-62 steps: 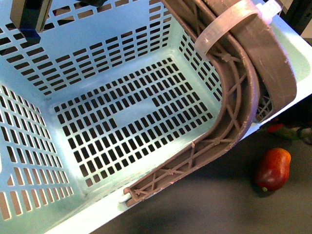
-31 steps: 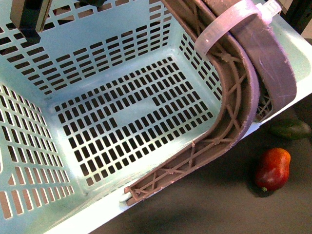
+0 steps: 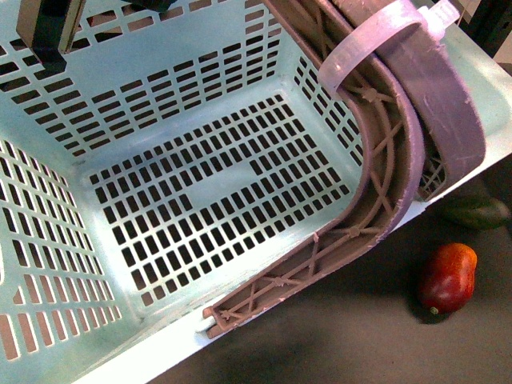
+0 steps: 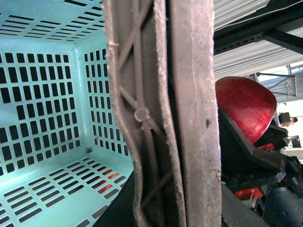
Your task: Pick apple with right arm and hold basket with left
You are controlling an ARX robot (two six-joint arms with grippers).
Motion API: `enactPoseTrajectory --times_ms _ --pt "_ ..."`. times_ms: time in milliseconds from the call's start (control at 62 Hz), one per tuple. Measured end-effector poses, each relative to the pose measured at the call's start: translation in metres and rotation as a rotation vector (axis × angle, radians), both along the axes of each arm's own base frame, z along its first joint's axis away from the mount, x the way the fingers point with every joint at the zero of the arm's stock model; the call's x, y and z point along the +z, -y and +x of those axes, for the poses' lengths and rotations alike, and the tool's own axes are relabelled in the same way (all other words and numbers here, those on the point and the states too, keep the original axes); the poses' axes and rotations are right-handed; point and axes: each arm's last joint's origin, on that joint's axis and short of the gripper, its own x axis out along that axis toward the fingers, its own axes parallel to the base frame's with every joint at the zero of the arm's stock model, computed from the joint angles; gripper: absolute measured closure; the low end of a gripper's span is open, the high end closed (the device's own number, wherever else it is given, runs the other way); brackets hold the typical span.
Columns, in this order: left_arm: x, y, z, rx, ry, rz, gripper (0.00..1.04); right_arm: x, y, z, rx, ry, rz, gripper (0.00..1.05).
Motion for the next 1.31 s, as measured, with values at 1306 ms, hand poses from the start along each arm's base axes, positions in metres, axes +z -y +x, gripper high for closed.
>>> enactPoseTrajectory --times_ms 1306 --pt "-0.002 0.000 0.001 -0.002 -0.009 0.007 0.88 0.001 0.047 -0.028 -0.338 0.025 -0.080 0.09"
